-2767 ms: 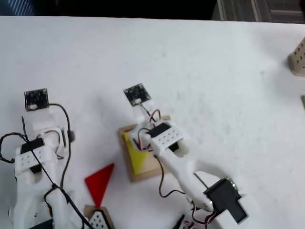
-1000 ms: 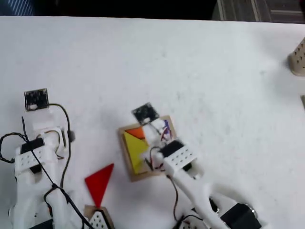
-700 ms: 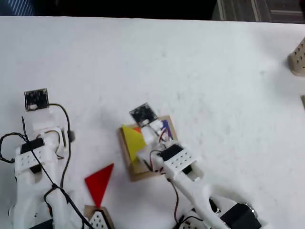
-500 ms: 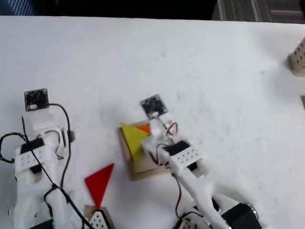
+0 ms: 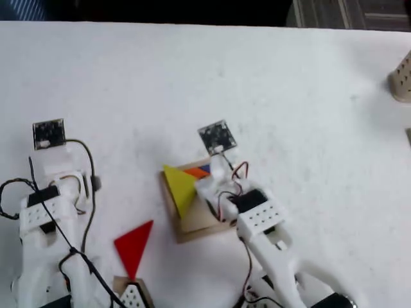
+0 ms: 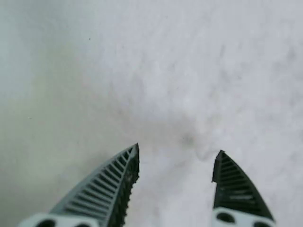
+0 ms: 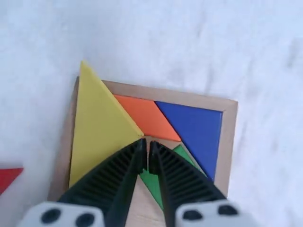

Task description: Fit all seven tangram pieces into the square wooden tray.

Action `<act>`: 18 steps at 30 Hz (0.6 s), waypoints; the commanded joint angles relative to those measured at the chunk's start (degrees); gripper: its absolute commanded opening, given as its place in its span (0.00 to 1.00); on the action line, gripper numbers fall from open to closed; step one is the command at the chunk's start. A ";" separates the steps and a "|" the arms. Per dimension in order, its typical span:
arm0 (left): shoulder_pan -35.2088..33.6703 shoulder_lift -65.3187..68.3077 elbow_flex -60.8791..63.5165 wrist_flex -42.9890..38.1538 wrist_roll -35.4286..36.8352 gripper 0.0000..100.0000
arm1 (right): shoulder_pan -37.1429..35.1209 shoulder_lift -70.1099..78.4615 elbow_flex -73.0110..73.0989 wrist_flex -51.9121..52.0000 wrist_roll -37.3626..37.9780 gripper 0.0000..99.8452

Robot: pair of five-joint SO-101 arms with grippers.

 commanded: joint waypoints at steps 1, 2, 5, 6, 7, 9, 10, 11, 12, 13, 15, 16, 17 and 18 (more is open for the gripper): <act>-0.31 -2.24 -0.35 0.44 -0.53 0.16 | -0.22 -1.80 -0.62 -7.25 -4.92 0.02; -0.31 -2.24 -0.35 0.44 -0.53 0.16 | -0.22 -1.10 -0.44 -10.77 -5.01 0.02; -0.31 -2.24 -0.35 0.44 -0.53 0.16 | -1.27 3.30 -0.35 -20.00 -5.01 0.02; -0.31 -2.24 -0.35 0.44 -0.53 0.16 | -2.07 5.58 -0.44 -22.55 -5.01 0.02; -0.31 -2.24 -0.35 0.44 -0.53 0.16 | -3.03 7.96 -0.62 -24.31 -5.01 0.02; -0.31 -2.24 -0.35 0.44 -0.53 0.16 | -4.62 12.35 -0.79 -26.95 -4.92 0.02; -0.31 -2.24 -0.35 0.44 -0.53 0.16 | -5.14 14.29 -1.32 -27.21 -4.92 0.02; -0.31 -2.24 -0.35 0.44 -0.53 0.16 | -5.23 15.78 -2.02 -27.21 -4.92 0.02; -0.31 -2.24 -0.35 0.44 -0.53 0.16 | -5.23 16.75 -2.64 -27.21 -4.92 0.02; -0.31 -2.24 -0.35 0.44 -0.53 0.16 | -4.79 17.10 -3.16 -26.68 -4.92 0.02; -0.31 -2.24 -0.35 0.44 -0.53 0.16 | -4.53 17.54 -3.87 -25.36 -4.92 0.02; -0.31 -2.24 -0.35 0.44 -0.53 0.16 | -4.70 17.71 -4.04 -24.75 -4.92 0.02; -0.31 -2.24 -0.35 0.44 -0.53 0.16 | -4.79 17.71 -4.04 -24.31 -4.92 0.02; -0.31 -2.24 -0.35 0.44 -0.53 0.16 | -5.05 17.71 -4.04 -23.60 -4.92 0.02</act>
